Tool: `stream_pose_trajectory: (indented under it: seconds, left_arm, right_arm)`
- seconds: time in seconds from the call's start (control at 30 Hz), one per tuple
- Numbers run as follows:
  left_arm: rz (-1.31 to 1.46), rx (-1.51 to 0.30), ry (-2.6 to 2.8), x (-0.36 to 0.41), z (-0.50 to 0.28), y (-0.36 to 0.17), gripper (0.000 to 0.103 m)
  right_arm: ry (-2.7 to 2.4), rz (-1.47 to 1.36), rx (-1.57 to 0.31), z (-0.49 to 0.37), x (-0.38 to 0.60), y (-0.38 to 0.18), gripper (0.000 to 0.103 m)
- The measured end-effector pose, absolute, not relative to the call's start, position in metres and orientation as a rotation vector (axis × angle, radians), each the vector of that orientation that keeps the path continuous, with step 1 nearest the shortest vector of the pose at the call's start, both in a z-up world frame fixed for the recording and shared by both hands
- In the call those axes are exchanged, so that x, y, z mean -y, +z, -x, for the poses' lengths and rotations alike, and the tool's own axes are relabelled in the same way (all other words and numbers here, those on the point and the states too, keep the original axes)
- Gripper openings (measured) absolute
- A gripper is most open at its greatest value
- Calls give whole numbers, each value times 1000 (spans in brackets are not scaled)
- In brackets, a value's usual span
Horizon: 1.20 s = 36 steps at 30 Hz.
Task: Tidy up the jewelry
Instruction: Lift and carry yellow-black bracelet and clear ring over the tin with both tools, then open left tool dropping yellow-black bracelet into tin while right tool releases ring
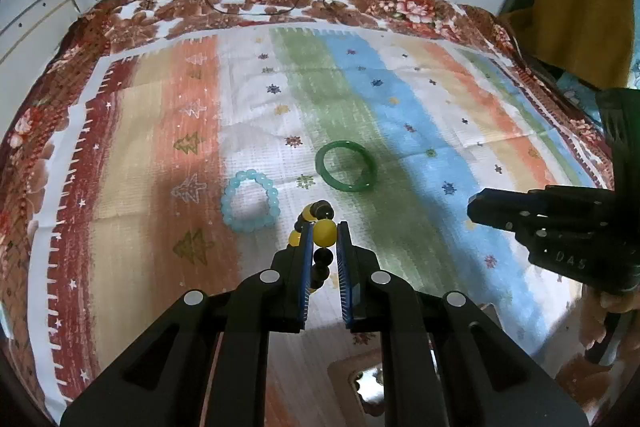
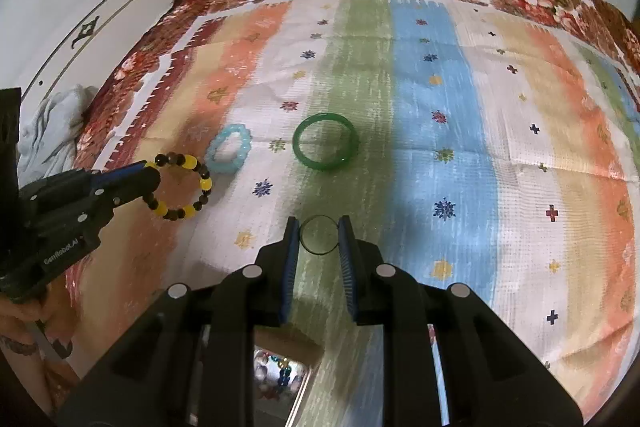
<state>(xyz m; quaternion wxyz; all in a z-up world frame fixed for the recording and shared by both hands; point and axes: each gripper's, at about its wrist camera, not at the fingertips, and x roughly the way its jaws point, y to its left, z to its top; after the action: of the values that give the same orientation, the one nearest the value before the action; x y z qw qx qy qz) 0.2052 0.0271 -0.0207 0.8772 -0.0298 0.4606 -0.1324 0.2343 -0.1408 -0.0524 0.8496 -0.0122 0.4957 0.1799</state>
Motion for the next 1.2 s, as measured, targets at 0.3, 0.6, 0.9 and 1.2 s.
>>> stream_pose_trajectory:
  seconds: [0.3,0.6,0.9,1.2]
  left_arm:
    - [61,-929,-309,-21,-184,-8,11]
    - [72,-903,-336,-19,-162,2,11]
    - [83,-869,-355,-13,-134,10,11]
    - [93,-866,-384,-9,-112,11,11]
  right_arm:
    - [413,10,-1017,-214,141,-40,21]
    - [445,-8,-996,-199,142,-31,21]
    - [482,-6,-979,-177,140,-24,21]
    - [518,2,-981,-155,139,-25,21]
